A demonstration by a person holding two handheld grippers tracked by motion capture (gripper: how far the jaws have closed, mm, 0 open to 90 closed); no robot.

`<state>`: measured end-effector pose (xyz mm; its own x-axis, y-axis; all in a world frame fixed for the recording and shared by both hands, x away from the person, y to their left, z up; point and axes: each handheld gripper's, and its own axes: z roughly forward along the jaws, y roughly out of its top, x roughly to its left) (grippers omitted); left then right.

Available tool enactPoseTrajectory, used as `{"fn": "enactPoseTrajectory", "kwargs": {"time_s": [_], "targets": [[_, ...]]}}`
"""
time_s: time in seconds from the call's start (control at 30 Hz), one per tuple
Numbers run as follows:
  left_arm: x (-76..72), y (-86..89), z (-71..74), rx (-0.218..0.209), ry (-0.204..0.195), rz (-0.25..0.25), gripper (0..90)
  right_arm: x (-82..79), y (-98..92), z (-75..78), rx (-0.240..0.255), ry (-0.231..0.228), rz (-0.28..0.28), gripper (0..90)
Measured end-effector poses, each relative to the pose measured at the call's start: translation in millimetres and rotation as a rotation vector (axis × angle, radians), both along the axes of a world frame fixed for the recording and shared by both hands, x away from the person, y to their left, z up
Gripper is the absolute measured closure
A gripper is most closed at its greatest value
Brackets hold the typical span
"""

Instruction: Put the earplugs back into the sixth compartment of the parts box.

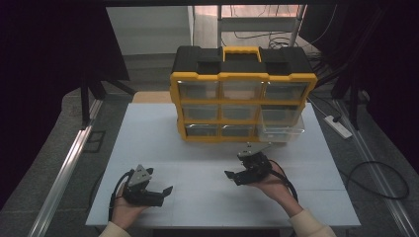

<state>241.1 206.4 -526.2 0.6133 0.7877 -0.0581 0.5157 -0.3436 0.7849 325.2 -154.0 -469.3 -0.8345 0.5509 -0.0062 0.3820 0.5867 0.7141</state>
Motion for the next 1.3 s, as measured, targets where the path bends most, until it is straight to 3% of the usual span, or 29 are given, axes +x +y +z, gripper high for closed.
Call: {"fn": "enactPoseTrajectory", "kwargs": {"time_s": [0.47,0.87,1.07,1.3], "targets": [[-0.6,-0.3,0.1,0.002,0.000,-0.002,2.8,14.1,11.9,-34.2,-0.119,0.084,-0.001,24.7],[-0.6,-0.5,0.0,0.004,0.002,-0.004,2.8,16.0,14.9,-43.9,-0.158,0.093,0.000,29.2],[-0.5,-0.4,0.0,0.004,0.002,-0.005,2.8,16.2,16.5,-47.2,-0.161,0.119,0.011,40.2],[-0.6,-0.9,-0.2,0.005,0.002,-0.005,2.8,13.9,17.4,-46.9,-0.178,0.096,0.003,51.9]]}}
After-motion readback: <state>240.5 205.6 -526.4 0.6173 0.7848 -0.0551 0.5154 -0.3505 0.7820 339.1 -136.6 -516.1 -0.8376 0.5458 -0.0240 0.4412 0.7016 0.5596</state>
